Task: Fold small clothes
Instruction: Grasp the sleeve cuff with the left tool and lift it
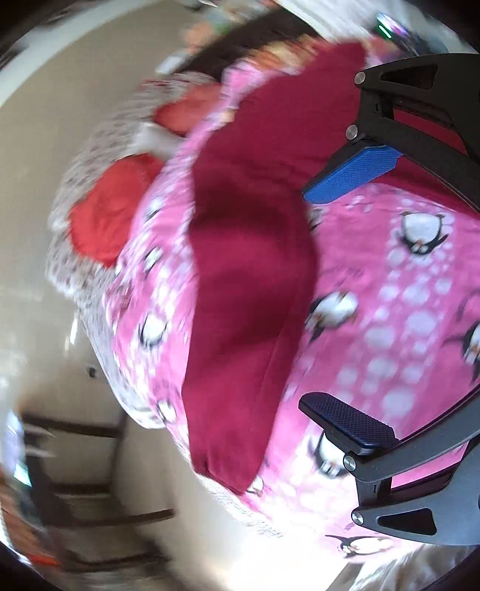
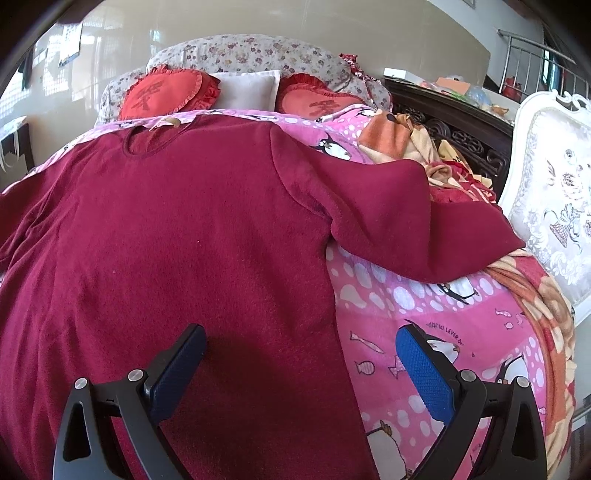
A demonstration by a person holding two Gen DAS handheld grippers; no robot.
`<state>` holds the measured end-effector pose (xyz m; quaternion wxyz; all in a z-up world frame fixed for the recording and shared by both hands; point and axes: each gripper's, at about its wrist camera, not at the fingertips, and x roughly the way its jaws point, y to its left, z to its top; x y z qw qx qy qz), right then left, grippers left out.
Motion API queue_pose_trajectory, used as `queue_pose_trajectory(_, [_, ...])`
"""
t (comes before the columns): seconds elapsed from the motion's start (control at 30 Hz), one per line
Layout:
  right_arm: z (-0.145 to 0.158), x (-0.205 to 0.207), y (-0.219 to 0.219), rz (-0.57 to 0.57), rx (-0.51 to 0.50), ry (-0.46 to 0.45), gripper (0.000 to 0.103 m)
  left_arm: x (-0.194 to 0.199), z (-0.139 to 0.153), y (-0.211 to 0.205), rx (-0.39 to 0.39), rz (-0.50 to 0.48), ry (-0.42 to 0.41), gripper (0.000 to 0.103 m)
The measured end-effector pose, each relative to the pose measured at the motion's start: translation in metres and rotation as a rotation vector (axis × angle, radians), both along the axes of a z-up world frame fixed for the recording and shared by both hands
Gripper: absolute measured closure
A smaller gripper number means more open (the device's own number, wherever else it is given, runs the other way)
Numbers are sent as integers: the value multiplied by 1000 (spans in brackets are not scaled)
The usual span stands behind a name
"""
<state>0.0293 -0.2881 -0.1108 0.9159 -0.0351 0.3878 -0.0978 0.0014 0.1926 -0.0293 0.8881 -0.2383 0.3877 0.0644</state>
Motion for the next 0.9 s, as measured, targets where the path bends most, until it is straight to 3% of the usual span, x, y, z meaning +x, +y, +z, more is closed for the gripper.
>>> queue_pose_trajectory(0.03, [0,0,0,0,-2,2,1,-3,-4,29,-81,24,-31,1])
queue_pose_trajectory(0.17, [0,0,2,2,-7,2,1,-16,-29,106,-259,125,-85,10])
queue_pose_trajectory(0.2, [0,0,1,3,-6,3,1,-18,-38,121,-314,153,-76,17])
queue_pose_trajectory(0.27, [-1,1,1,4,-6,7,1,-21,-65,150,-507,201,-66,25])
queue_pose_trajectory(0.33, [-1,2,2,5,-8,10,1,-20,-79,164,-572,245,-61,26])
queue_pose_trajectory(0.43, [-2,2,3,6,-11,14,1,-6,-86,172,-599,249,-53,27])
queue_pose_trajectory(0.57, [-2,2,3,6,-10,15,1,11,-81,179,-564,254,-78,27])
queue_pose_trajectory(0.63, [-2,2,3,6,-10,16,1,11,-77,184,-526,295,-73,53])
queue_pose_trajectory(0.67, [-2,2,3,6,-10,16,1,11,-79,185,-503,312,-54,86])
queue_pose_trajectory(0.7, [-2,2,3,6,-10,15,1,11,-80,185,-488,331,-25,95])
queue_pose_trajectory(0.8, [-2,2,3,6,-10,16,1,10,-77,178,-407,336,-2,97])
queue_pose_trajectory(0.9, [-2,2,3,6,-5,14,1,4,-48,166,-236,351,-41,97])
